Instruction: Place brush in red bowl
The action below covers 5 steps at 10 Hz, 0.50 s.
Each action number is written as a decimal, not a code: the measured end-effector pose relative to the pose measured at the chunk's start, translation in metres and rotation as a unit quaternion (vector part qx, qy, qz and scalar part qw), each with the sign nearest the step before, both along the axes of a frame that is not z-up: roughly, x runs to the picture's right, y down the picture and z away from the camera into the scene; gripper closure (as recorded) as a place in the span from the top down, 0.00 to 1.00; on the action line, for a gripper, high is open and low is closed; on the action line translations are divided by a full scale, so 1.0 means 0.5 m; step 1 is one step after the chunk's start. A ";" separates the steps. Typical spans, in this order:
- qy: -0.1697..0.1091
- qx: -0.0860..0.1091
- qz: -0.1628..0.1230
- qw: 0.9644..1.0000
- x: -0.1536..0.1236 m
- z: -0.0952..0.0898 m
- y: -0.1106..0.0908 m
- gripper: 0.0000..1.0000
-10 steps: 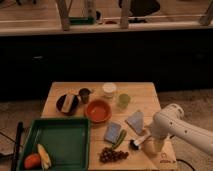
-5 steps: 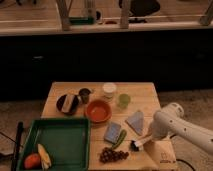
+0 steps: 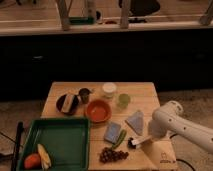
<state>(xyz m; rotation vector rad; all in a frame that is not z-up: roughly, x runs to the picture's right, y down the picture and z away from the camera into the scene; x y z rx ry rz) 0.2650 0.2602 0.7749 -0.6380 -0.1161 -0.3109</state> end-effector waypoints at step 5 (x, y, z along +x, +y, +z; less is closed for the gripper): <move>-0.041 0.019 -0.029 0.999 -0.022 -0.068 -0.063 0.00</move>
